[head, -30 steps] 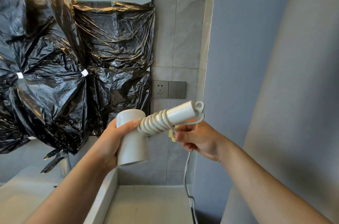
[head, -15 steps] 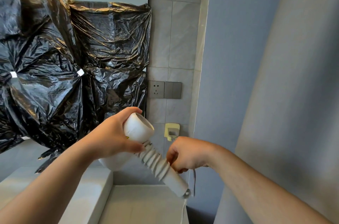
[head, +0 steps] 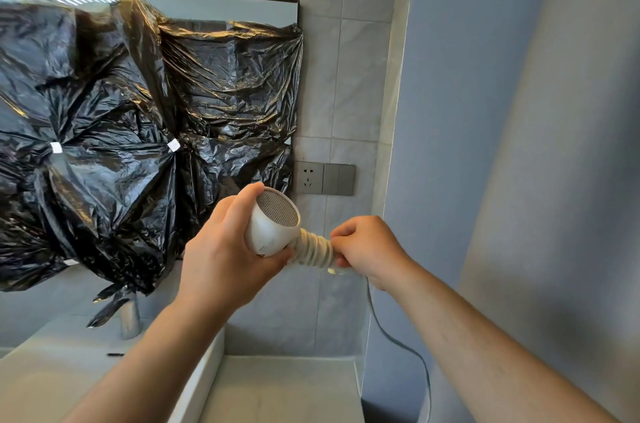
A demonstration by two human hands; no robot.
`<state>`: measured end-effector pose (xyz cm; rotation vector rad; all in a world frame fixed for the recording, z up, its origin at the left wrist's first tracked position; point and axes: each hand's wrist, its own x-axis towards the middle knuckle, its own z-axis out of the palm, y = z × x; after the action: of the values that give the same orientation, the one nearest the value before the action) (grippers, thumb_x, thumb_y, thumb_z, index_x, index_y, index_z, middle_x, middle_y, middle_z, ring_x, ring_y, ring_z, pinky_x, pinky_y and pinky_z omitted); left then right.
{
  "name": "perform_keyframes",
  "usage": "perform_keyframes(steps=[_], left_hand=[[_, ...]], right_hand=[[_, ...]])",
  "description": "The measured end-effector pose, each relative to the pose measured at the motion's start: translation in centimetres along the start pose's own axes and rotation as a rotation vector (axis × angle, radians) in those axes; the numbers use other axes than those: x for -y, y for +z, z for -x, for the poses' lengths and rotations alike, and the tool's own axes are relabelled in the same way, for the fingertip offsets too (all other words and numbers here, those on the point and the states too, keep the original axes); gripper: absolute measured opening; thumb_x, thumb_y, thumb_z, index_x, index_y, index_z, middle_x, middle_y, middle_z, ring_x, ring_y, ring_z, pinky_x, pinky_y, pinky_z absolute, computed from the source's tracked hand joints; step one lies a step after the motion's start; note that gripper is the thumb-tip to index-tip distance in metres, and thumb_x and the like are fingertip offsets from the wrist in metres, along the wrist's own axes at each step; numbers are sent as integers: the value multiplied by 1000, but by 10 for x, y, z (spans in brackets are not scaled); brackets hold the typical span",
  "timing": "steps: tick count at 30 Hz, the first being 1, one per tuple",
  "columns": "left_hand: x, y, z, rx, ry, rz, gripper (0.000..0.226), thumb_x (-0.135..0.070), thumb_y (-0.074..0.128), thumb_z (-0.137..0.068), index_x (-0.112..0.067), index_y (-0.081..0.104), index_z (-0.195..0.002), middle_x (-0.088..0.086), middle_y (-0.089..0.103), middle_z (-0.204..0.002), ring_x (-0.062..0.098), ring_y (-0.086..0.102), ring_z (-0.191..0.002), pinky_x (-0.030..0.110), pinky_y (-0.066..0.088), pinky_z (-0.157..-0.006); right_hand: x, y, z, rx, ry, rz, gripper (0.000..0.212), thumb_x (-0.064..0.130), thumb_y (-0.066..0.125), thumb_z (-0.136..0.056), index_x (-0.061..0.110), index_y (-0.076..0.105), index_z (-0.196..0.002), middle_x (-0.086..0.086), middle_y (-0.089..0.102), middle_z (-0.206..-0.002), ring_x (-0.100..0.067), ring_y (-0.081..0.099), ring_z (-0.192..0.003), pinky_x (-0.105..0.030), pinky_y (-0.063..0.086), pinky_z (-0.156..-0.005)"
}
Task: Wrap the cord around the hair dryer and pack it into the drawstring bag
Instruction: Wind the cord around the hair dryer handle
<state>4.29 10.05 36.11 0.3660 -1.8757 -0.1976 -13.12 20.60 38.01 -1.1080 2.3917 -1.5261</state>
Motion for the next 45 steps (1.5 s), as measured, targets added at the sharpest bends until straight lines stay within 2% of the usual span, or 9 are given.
perform_keyframes(steps=[6,10,15,21,24,28,36,40,45], left_hand=[[7,-2,1,-113,23,18,90,-39,88,-58,-24,42,-134,4,60,-122,17,55,-103,37,51,-70],[7,-4,1,-128,58,-21,89,-37,89,-58,-21,43,-132,6,61,-121,17,55,-101,34,49,-68],[7,-4,-1,-165,-173,138,94,-29,92,-55,-27,43,-135,-13,51,-120,0,47,-104,33,45,-82],[-1,4,-9,-262,-478,440,92,-29,92,-57,-33,42,-134,-9,54,-123,15,55,-108,42,48,-97],[0,10,-14,-303,-586,577,97,-39,87,-50,-34,42,-135,-4,56,-122,18,58,-103,48,51,-93],[-1,18,-15,-303,-674,726,94,-38,86,-51,-33,43,-134,-3,57,-112,22,62,-97,53,56,-84],[12,19,-16,-189,-757,877,79,-32,86,-54,-24,50,-124,12,61,-110,34,66,-95,58,59,-73],[21,16,-18,-109,-770,956,65,-31,84,-56,-23,57,-115,16,65,-109,32,67,-87,56,60,-67],[27,12,-24,-6,-852,1095,66,-26,87,-60,-18,59,-119,19,69,-108,35,70,-85,58,59,-68]], right_hand=[[13,12,1,-103,150,-340,16,-4,58,-71,0,71,-63,-8,62,-52,-21,66,-47,-32,57,-57],[21,12,3,-105,137,-254,15,-2,58,-69,0,71,-61,-5,56,-46,-18,58,-39,-34,59,-58],[34,4,16,-114,35,-299,18,8,67,-79,14,73,-63,-3,64,-57,-13,59,-49,-34,59,-65],[44,2,36,-259,-178,-412,20,8,62,-89,23,70,-80,1,65,-63,-2,58,-48,-23,58,-58],[44,5,39,-342,-255,-495,16,5,62,-89,15,74,-90,3,64,-63,2,57,-47,-13,49,-51],[42,8,38,-388,-268,-556,10,4,64,-88,10,72,-89,-2,64,-63,-2,58,-46,-14,47,-47],[29,1,33,-166,-202,-697,11,6,69,-85,8,63,-76,-5,58,-58,-11,53,-46,-21,47,-46],[18,-8,26,61,-168,-839,22,-2,65,-85,11,55,-70,-4,55,-53,-13,48,-47,-23,38,-47],[9,-8,17,206,-77,-919,13,1,66,-79,8,57,-73,-5,58,-56,-10,41,-42,-19,28,-39]])
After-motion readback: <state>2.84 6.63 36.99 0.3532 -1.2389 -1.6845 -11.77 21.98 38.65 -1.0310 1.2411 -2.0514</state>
